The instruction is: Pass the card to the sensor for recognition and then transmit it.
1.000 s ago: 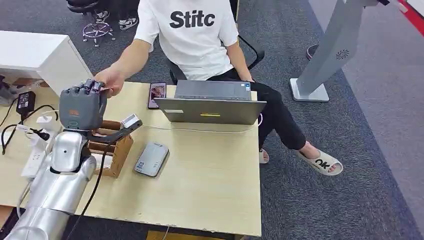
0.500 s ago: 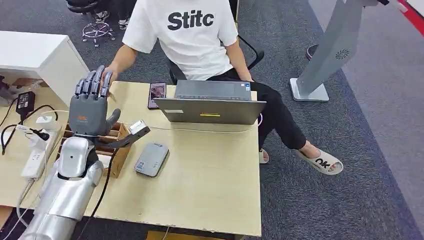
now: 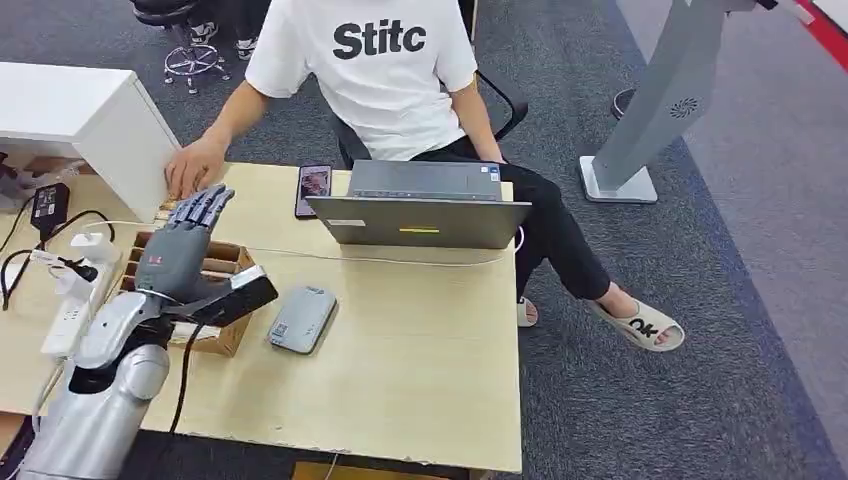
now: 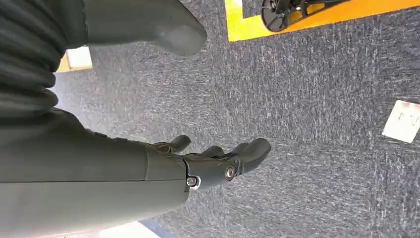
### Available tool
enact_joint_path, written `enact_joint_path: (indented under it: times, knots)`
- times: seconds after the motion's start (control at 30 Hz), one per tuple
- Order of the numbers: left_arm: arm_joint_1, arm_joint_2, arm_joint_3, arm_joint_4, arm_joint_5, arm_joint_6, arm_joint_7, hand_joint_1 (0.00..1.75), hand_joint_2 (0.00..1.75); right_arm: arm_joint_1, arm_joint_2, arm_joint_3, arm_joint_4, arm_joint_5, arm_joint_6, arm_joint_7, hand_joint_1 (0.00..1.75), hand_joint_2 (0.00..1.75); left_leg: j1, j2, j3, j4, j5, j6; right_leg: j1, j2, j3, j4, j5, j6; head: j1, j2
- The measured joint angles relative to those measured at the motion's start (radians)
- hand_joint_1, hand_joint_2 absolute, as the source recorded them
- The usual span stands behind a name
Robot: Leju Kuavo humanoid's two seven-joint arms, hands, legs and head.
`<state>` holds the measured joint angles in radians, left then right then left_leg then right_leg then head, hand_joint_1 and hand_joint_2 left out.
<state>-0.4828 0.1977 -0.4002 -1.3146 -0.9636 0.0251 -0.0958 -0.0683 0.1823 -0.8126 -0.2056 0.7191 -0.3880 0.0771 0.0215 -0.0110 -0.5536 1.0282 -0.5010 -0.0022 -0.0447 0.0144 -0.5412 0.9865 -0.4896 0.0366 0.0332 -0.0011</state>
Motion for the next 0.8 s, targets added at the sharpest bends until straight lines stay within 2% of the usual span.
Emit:
enact_joint_path:
  times: [0.1,0.17,0.43,0.47,0.53,0.67,0.8]
  knots:
    - [0.019,0.061,-0.017,-0.048,-0.01,-0.01,0.0,0.0,1.75,0.0,0.0,-0.01,0.0,-0.005,0.0,-0.007,0.0,1.75,0.0,0.0,0.0,0.0,0.0,0.0,0.0,0.0,0.0,0.0,0.0,0.0,0.0,0.0]
    - [0.03,0.086,-0.033,-0.075,-0.022,-0.01,0.0,0.0,1.75,0.0,0.0,-0.019,0.0,-0.006,0.0,-0.009,0.0,1.75,0.0,0.0,-0.001,0.0,0.0,0.0,0.0,0.0,0.0,0.0,0.0,0.0,0.0,0.0]
    - [0.036,0.098,-0.04,-0.088,-0.027,-0.01,0.0,0.0,1.75,-0.001,0.0,-0.022,0.0,-0.006,0.0,-0.009,0.0,1.75,0.0,0.0,-0.001,0.0,0.0,0.0,0.0,0.0,0.0,0.0,0.0,0.0,0.0,0.0]
    - [0.065,0.139,-0.074,-0.143,-0.038,-0.01,0.0,0.0,1.75,0.0,0.0,-0.03,0.0,-0.008,0.0,-0.009,0.0,1.75,0.0,0.0,-0.001,0.0,0.0,0.0,0.0,0.0,0.0,0.0,0.0,0.0,0.0,0.0]
    - [0.089,0.184,-0.107,-0.197,-0.049,-0.017,-0.005,0.0,1.75,-0.001,0.0,-0.042,0.0,-0.01,0.0,-0.01,0.0,1.75,0.0,0.0,0.0,0.0,0.0,0.0,0.0,0.0,0.0,0.0,0.0,0.0,0.0,0.0]
    - [0.1,0.215,-0.134,-0.23,-0.053,-0.032,-0.018,0.0,1.75,-0.001,0.0,-0.047,0.0,-0.016,0.0,-0.01,0.0,1.75,0.0,0.0,0.0,0.0,0.0,0.0,0.0,0.0,0.0,0.0,0.0,0.0,0.0,0.0]
    - [0.122,0.252,-0.156,-0.275,-0.009,-0.051,-0.018,0.0,1.75,-0.001,0.0,-0.055,0.0,-0.02,-0.001,-0.014,0.0,1.75,0.0,0.0,-0.001,0.0,0.0,0.0,0.0,0.0,0.0,0.0,0.0,0.0,0.0,0.0]
